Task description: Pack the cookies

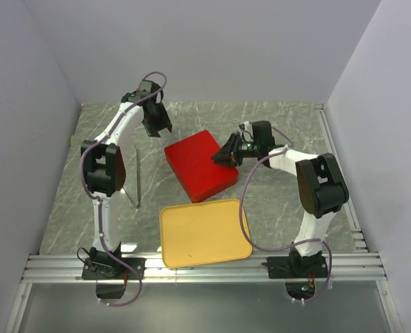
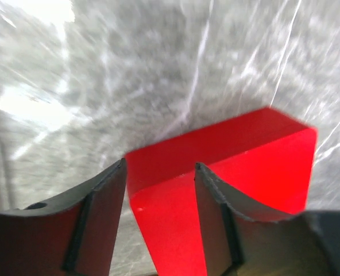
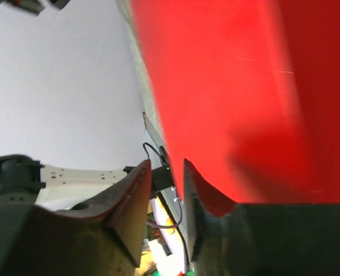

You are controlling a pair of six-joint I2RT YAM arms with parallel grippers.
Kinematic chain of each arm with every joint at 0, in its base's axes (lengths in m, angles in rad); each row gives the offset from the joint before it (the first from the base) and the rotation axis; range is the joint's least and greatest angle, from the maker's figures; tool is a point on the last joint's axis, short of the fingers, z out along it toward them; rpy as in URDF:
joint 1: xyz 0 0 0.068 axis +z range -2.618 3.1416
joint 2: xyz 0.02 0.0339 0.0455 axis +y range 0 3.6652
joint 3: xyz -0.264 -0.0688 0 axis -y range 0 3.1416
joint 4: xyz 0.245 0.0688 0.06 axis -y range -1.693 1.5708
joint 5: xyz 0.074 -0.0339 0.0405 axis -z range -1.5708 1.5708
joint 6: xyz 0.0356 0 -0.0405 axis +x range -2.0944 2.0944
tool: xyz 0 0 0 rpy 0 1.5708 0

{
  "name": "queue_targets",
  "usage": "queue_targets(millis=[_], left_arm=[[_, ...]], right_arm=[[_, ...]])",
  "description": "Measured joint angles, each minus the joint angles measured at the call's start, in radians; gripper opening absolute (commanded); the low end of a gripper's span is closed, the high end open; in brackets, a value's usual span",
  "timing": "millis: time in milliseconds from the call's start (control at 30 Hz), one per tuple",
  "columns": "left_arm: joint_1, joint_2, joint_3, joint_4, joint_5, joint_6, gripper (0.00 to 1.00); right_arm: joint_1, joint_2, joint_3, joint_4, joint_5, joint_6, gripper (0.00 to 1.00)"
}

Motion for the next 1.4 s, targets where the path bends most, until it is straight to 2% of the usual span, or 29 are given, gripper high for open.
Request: queue_targets(millis=[200,367,467,533,567,633,667,700,733,767,800,900,1033,1233,1400], left_arm=[[0.05,-0.043,0.053,-0.023,-0.056,0.002,0.64],[0.066,-0.186,0.034,0.008,-0.101,0.022,0.64],[0.058,-0.377,-0.108,0.134,-0.143,0.032,0.71],[0.053,-0.538,-0.235,0.218,-0.193,0.031,0.81],[0.05,-0.639,-0.323,0.283,-0.231,0.023,0.91],[0.046,-0.801,-0.468,0.391,-0.304,-0.001,0.94],[0.045,-0.889,-0.577,0.502,-0.346,-0.015,0.89],[0.046,-0.968,-0.689,0.592,-0.387,-0.036,0.85],[0.046,-1.04,-0.803,0.689,-0.427,-0.056,0.87],[0.048,-1.11,-0.928,0.791,-0.465,-0.073,0.96],[0.05,-1.161,-1.045,0.879,-0.494,-0.071,0.98],[0.05,-1.207,-1.308,1.079,-0.518,-0.021,0.99],[0.049,-1.211,-1.39,1.102,-0.536,0.099,0.99],[0.049,-1.356,-1.468,1.184,-0.546,0.243,0.99],[0.049,-1.435,-1.586,1.184,-0.535,0.28,1.0]], right_arm=[[0.02,-0.098,0.144,-0.146,0.032,-0.09,0.47],[0.036,-0.205,0.288,-0.313,0.09,-0.202,0.48],[0.054,-0.288,0.37,-0.418,0.143,-0.286,0.49],[0.07,-0.375,0.381,-0.467,0.193,-0.343,0.5],[0.078,-0.427,0.377,-0.486,0.23,-0.365,0.6],[0.091,-0.563,0.312,-0.474,0.309,-0.384,0.79],[0.093,-0.644,0.26,-0.473,0.359,-0.372,0.92],[0.096,-0.708,0.207,-0.46,0.414,-0.354,0.94],[0.096,-0.781,0.134,-0.439,0.48,-0.329,0.94],[0.095,-0.844,0.066,-0.438,0.535,-0.306,0.95],[0.092,-0.912,-0.011,-0.406,0.581,-0.298,0.95],[0.092,-1.056,-0.208,-0.332,0.697,-0.338,0.96],[0.092,-1.156,-0.349,-0.31,0.808,-0.451,0.97],[0.092,-1.26,-0.375,-0.291,0.872,-0.607,0.98],[0.092,-1.299,-0.391,-0.29,0.911,-0.689,1.0]])
